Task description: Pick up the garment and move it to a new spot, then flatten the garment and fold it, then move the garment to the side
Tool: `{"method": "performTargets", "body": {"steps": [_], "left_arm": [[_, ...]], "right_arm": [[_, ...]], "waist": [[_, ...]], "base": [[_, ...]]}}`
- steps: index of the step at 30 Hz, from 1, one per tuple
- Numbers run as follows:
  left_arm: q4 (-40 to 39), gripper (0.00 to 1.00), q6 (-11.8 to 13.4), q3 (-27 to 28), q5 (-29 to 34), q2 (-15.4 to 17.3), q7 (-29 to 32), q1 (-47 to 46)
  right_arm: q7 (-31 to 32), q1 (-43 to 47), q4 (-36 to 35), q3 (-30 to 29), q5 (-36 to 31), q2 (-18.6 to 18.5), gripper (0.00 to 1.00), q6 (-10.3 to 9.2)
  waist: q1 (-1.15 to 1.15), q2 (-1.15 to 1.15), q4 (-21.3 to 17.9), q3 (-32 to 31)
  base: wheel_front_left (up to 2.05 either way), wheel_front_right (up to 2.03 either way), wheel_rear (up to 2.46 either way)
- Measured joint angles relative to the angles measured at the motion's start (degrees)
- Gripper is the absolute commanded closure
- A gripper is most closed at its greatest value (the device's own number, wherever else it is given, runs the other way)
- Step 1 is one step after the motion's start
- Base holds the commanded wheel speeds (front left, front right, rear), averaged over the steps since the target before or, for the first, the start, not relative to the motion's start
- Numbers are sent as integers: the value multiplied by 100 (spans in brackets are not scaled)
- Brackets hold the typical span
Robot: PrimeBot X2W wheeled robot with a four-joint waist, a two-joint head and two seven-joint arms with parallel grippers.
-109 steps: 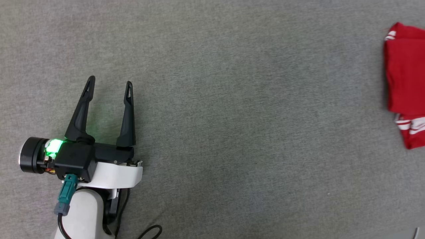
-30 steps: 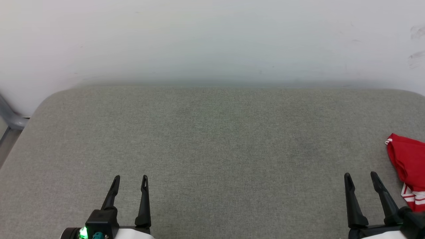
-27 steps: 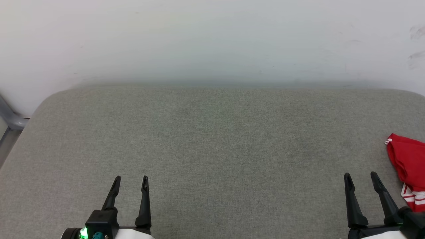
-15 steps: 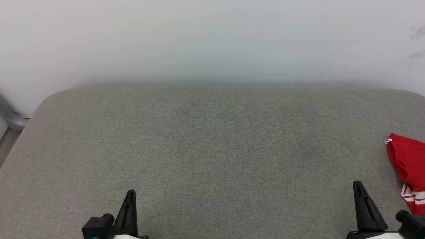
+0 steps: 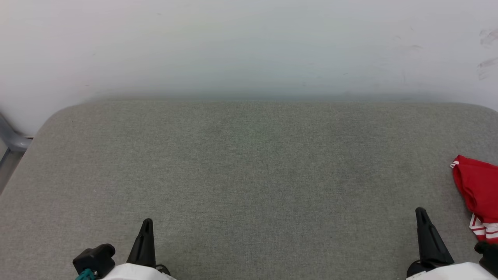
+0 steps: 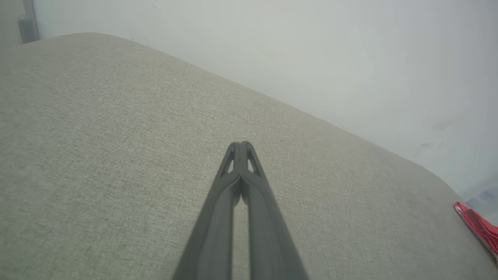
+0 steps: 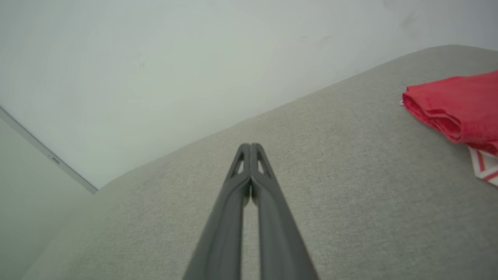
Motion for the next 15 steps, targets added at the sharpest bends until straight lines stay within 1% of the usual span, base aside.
{"method": "performTargets", "body": {"steps": [15], "left_arm": [[119, 100, -129, 160, -1389, 0, 335, -220]], "right_arm": [[326, -253, 168, -23, 1324, 0, 100, 0]], "waist": [[0, 0, -24, 23]], "base": [[0, 0, 0]]}}
